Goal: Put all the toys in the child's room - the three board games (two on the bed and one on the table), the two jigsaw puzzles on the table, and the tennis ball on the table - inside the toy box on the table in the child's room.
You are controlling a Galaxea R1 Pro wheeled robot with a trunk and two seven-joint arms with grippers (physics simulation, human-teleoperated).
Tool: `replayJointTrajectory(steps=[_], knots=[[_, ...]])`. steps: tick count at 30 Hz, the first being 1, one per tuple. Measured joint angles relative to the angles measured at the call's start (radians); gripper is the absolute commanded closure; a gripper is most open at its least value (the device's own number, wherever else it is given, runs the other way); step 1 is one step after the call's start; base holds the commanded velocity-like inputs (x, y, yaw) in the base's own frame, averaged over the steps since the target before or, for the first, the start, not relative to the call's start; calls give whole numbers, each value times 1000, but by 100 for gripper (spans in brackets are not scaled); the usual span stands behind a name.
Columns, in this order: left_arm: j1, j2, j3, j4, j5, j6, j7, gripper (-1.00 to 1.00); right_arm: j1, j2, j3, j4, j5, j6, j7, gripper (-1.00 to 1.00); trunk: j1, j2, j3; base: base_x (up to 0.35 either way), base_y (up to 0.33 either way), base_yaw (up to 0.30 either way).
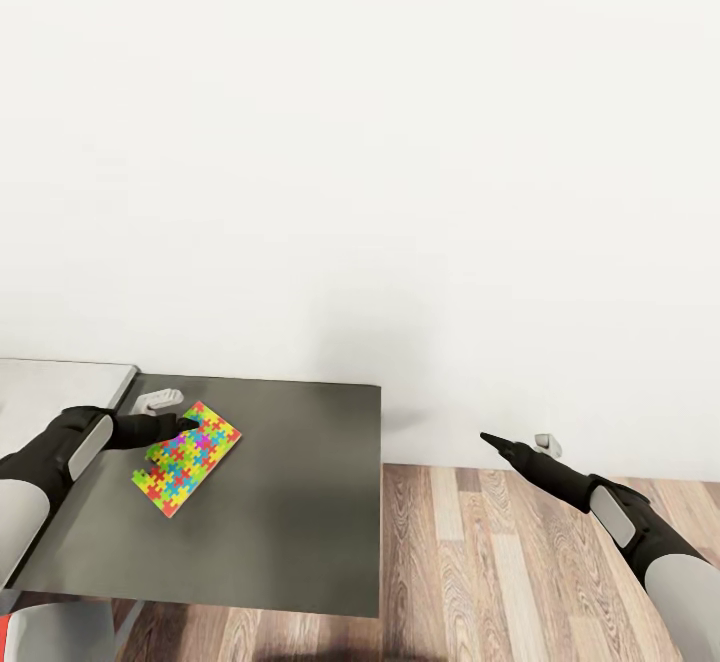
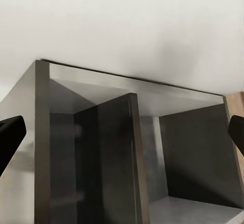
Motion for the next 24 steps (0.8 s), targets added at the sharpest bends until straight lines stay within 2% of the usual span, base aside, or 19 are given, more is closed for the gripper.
replayJointTrajectory(steps=[7,15,24], knots=[[0,0,0,0,0,0,-1,-100,0,0,0,1,-1,0,1,-100,0,0,0,0,-7,0],[0,-1,0,0,0,0,-1,-100,0,0,-1,1,0,0,1,-100,0,0,0,0,-168,0],[0,-2,0,0,0,0,0,-100,0,0,-2,2,-1,0,1,-100,0,0,0,0,-25,0]])
